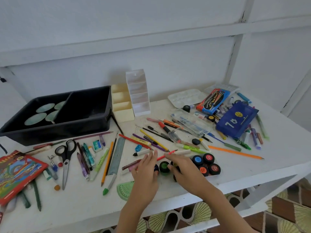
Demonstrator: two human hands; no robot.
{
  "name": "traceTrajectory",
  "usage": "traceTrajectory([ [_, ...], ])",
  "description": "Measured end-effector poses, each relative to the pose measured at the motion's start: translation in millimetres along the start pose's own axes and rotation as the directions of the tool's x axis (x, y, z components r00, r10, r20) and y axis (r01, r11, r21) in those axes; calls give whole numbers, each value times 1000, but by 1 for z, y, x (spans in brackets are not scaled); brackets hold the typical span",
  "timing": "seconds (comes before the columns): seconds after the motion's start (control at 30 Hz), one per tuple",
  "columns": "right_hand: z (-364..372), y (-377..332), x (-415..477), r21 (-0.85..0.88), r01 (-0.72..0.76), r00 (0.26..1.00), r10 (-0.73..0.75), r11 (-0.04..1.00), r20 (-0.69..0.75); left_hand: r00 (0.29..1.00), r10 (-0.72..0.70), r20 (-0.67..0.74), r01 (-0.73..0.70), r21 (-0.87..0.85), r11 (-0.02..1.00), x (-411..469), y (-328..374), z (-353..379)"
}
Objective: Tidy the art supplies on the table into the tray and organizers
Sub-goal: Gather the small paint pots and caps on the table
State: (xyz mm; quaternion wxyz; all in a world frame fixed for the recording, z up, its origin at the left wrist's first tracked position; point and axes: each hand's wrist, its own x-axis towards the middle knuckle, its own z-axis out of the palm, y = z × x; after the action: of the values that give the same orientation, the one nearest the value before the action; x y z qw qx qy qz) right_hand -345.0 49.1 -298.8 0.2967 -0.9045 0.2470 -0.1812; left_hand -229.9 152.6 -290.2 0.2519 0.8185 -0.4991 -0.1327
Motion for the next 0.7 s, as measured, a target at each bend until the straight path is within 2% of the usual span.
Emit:
traceTrajectory([
  [0.07, -11, 1, 0, 105, 24, 992, -11, 994, -123, 994, 108, -21, -110, -106, 988, 10, 13, -2],
  [0.13, -25, 5, 4, 131, 74, 962, -36, 989, -269, 980, 173, -101, -189, -189, 964, 26, 29, -2],
  [0.27, -67, 28, 19, 137, 64, 911, -2, 989, -412, 967, 124, -224, -201, -368, 908, 63, 64, 1],
  [0.43, -115, 82, 44, 201, -55, 873, 145, 978, -465, 971, 54, -232, -163, -482, 861, 116, 96, 19],
  [0.57, -140, 133, 67, 132, -140, 880, 184, 981, -438, 970, -11, -243, -122, -526, 842, 156, 115, 35],
  [0.7, -153, 172, 89, -45, -199, 961, 186, 979, -205, 972, -81, -220, -53, -545, 837, 189, 127, 48],
])
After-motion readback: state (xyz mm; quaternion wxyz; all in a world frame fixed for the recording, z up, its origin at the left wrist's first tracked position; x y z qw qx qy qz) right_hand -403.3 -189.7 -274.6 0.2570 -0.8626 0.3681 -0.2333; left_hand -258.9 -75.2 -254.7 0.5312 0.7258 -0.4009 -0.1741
